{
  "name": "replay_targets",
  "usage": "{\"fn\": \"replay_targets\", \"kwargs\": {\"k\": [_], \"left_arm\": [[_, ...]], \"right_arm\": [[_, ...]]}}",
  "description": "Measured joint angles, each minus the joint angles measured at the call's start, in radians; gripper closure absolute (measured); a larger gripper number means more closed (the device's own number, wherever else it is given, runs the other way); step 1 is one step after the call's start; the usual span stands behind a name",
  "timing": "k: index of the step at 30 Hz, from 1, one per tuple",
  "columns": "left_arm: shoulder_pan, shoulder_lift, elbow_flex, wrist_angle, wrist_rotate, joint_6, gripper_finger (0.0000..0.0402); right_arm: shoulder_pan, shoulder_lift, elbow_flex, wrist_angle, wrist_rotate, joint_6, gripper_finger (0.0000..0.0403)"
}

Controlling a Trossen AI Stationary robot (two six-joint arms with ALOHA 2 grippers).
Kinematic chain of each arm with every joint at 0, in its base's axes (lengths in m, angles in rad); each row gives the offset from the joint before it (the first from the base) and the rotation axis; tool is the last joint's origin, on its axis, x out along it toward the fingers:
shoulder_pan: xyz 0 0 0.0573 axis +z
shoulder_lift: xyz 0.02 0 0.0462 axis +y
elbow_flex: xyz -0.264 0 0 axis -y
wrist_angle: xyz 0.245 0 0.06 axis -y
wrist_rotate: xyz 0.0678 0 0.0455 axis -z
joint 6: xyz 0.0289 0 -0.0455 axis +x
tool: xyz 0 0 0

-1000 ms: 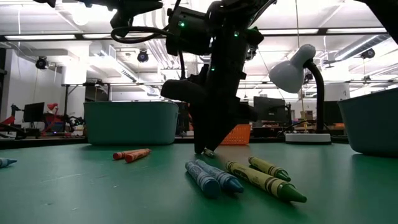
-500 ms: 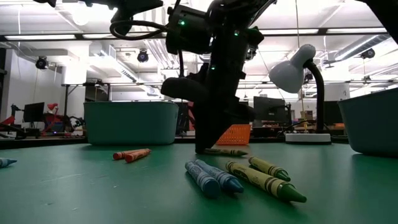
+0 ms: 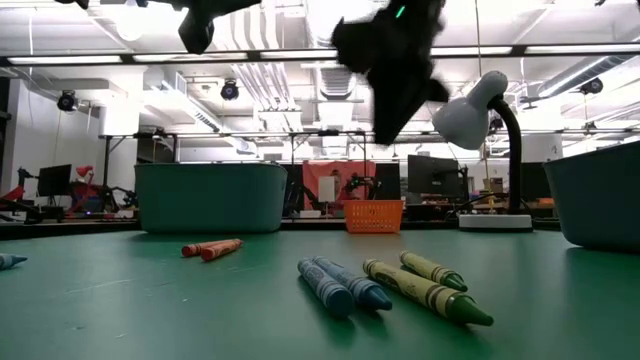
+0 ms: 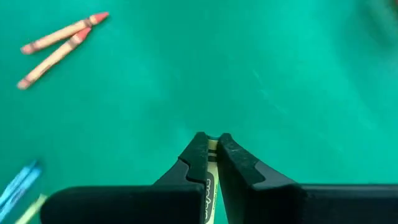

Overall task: Sort crayons
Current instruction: Put the green crayon into the blue bin

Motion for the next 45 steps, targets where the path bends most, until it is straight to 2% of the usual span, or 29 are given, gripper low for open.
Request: {"fn": "replay_targets", "kwargs": {"k": [5,10,13,21,27,36,41,45], "left_arm": [[0.0,0.0,0.0,0.006,0.0,0.0,0.0345],[0.0,0.0,0.0,0.007,0.0,0.0,0.0345],[0.0,0.0,0.0,0.007,0.0,0.0,0.0345],[0.0,0.0,0.0,0.015,0.0,0.0,0.0345],[0.0,0.001,0.0,0.016,0.0,-0.01,0.0345],[0.0,0.051,0.0,0.027,0.0,-0.023,0.0345],[0.0,0.07,0.0,0.036,0.0,-0.029,0.0345],[0.0,0.076,0.0,0.039,0.0,-0.029,0.0345]], "right_arm": [[0.039,-0.117,-0.015,-0.169,0.027,0.062,0.039],[0.11,-0.216,-0.051,-0.323,0.057,0.2,0.039],[0.161,-0.274,-0.115,-0.351,0.05,0.295,0.039],[0.286,-0.436,-0.392,-0.311,-0.045,0.588,0.039],[0.363,-0.538,-0.598,-0.153,-0.077,0.761,0.039],[0.371,-0.546,-0.781,0.04,-0.075,0.799,0.039],[0.371,-0.537,-0.793,0.072,-0.074,0.796,0.0388],[0.371,-0.543,-0.793,0.105,-0.075,0.785,0.0364]]}}
